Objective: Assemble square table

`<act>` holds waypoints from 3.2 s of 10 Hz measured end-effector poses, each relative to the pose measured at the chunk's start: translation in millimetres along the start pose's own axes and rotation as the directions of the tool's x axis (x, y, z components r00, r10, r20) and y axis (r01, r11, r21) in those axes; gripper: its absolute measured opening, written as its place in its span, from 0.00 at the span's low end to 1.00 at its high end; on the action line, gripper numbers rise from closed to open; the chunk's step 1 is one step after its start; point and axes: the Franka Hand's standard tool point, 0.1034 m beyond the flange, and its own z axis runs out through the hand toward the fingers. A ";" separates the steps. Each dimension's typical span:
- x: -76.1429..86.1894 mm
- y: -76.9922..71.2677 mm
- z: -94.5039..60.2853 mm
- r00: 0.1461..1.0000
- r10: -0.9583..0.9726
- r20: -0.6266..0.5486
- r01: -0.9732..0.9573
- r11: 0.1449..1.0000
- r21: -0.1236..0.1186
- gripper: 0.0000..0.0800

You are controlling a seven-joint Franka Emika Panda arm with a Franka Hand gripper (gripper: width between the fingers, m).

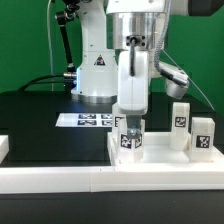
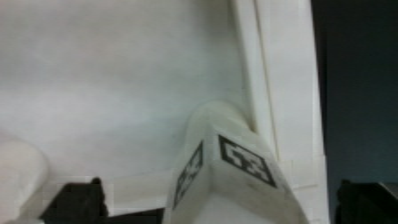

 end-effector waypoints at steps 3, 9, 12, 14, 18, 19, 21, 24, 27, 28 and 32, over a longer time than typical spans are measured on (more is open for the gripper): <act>2.1 0.2 -1.3 0.949 -0.312 -0.055 0.309 0.950 -0.053 0.81; 2.7 0.5 -1.4 0.755 -0.654 -0.045 0.650 0.755 -0.084 0.81; 5.0 0.4 -1.6 0.606 -0.795 -0.034 0.789 0.606 -0.103 0.81; 7.2 0.3 -1.7 0.504 -0.863 -0.025 0.857 0.503 -0.113 0.81; 8.2 -0.5 -2.3 0.482 -0.876 -0.023 0.870 0.481 -0.112 0.37; 8.2 -0.5 -2.3 0.497 -0.868 -0.025 0.861 0.496 -0.112 0.37; 8.2 -0.5 -2.4 0.537 -0.843 -0.030 0.836 0.537 -0.110 0.37; 9.1 -0.7 -2.7 0.754 -0.654 -0.060 0.648 0.755 -0.096 0.37; 4.4 -2.4 -1.8 0.905 -0.413 -0.107 0.410 0.911 -0.048 0.37; 4.5 -2.4 -1.4 0.945 -0.306 -0.118 0.305 0.952 -0.028 0.37; 4.8 -2.5 -0.4 0.991 -0.053 -0.123 0.055 0.998 0.012 0.37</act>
Offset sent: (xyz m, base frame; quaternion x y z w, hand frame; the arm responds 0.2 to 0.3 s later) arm 0.0037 0.0060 0.0022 -0.0010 0.0268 -0.1830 0.9828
